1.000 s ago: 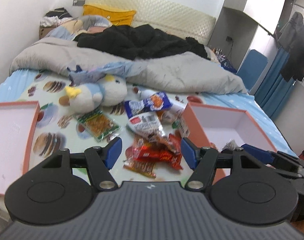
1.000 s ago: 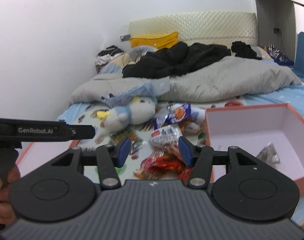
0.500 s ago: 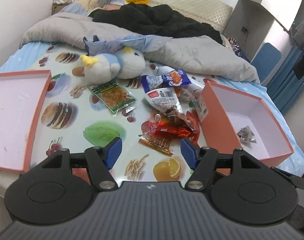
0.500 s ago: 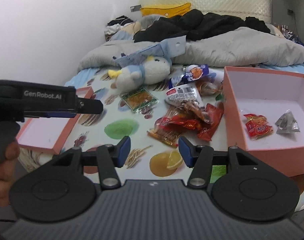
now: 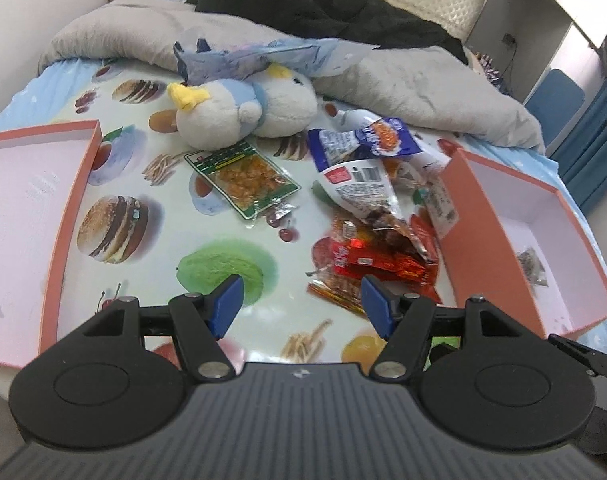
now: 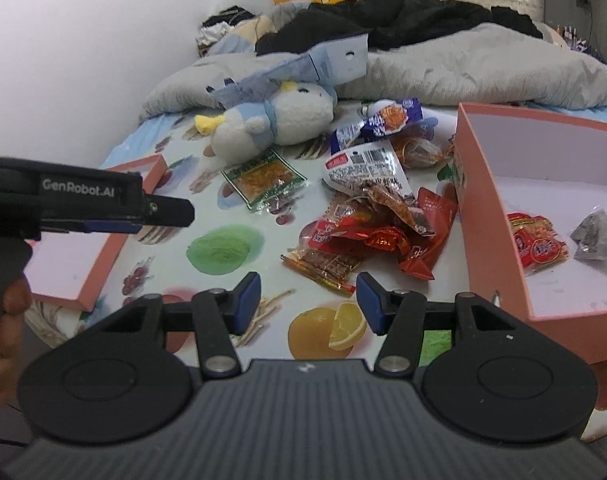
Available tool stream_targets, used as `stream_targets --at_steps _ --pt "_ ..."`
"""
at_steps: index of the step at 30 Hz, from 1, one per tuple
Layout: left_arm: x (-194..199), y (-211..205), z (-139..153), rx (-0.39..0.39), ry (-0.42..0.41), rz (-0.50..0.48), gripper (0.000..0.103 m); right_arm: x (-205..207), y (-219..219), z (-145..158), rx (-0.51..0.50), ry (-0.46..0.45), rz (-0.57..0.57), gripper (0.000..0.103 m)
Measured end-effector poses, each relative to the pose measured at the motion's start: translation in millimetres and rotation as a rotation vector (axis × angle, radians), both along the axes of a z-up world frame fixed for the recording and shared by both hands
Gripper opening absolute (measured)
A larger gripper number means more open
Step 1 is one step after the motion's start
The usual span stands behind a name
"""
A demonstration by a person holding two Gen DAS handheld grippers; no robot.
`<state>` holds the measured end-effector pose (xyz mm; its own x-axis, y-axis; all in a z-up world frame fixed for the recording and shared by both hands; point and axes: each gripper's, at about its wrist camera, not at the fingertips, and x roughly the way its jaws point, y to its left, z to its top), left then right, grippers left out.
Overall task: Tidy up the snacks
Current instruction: 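Grasp the green pickle pack with left tool while right tool grasps spicy-strip pack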
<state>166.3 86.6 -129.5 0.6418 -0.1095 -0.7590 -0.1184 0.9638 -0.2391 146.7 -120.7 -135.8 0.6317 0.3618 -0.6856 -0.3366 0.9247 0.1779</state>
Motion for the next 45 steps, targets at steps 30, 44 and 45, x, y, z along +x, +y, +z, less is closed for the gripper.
stream_targets --at_steps 30,44,45 --pt "211 11 -119 0.305 0.129 -0.197 0.094 110 38 -99 -0.065 0.186 -0.183 0.081" --pt "235 18 -147 0.285 0.102 -0.204 0.103 118 66 -107 -0.171 0.107 -0.070 0.075" --pt "235 18 -146 0.285 0.104 -0.200 0.101 118 66 -105 -0.169 0.100 -0.054 0.063"
